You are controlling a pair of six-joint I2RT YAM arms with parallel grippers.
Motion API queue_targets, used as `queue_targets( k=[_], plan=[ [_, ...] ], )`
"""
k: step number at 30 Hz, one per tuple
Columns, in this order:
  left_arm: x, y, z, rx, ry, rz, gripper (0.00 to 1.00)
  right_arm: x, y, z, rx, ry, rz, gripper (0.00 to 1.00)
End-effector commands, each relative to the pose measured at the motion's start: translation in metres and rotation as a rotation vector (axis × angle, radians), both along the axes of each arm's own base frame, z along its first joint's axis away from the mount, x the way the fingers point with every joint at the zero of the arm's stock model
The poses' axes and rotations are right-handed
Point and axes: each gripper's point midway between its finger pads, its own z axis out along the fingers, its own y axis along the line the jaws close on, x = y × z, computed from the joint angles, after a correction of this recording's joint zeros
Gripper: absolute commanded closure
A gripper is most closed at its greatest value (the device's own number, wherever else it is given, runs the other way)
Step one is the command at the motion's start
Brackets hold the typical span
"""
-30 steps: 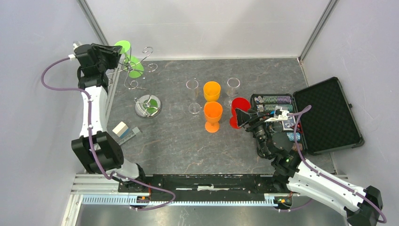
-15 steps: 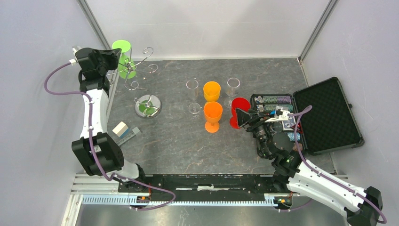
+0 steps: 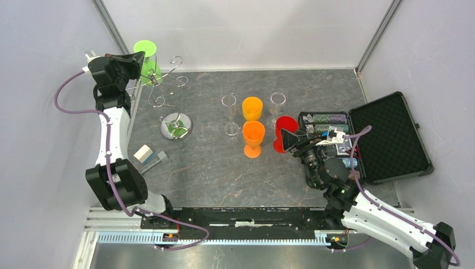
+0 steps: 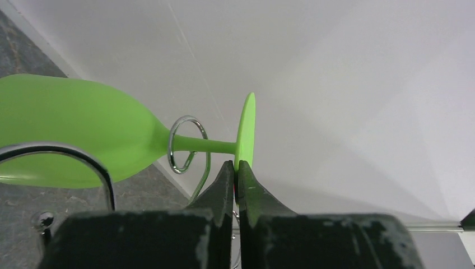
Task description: Take the wine glass off the wine glass rack
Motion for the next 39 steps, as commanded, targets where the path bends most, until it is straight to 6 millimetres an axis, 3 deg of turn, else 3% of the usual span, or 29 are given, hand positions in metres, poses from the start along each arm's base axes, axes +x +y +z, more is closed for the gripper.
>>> queue_targets(
  k=[1,12,18,29,39],
  plan=[
    [-0.002,-0.007,0.031,-0.009,-0.137,-0.043,0.98,0.000,-0.001,0.001,0.015,0.000,-0.007,0.23],
    [0.007,-0.023,0.023,0.036,-0.089,-0.182,0.98,0.001,-0.003,0.003,0.013,-0.005,-0.018,0.22],
    [0.000,-0.031,0.027,0.035,-0.087,-0.233,0.98,0.001,-0.002,0.004,0.007,-0.006,-0.017,0.22],
    [-0.042,-0.017,0.046,0.074,-0.120,-0.119,0.98,0.001,-0.003,0.002,0.010,-0.003,-0.016,0.22],
    [-0.048,-0.004,0.052,0.058,-0.138,-0.082,0.98,-0.001,-0.006,0.001,0.017,-0.002,-0.023,0.23]
  ],
)
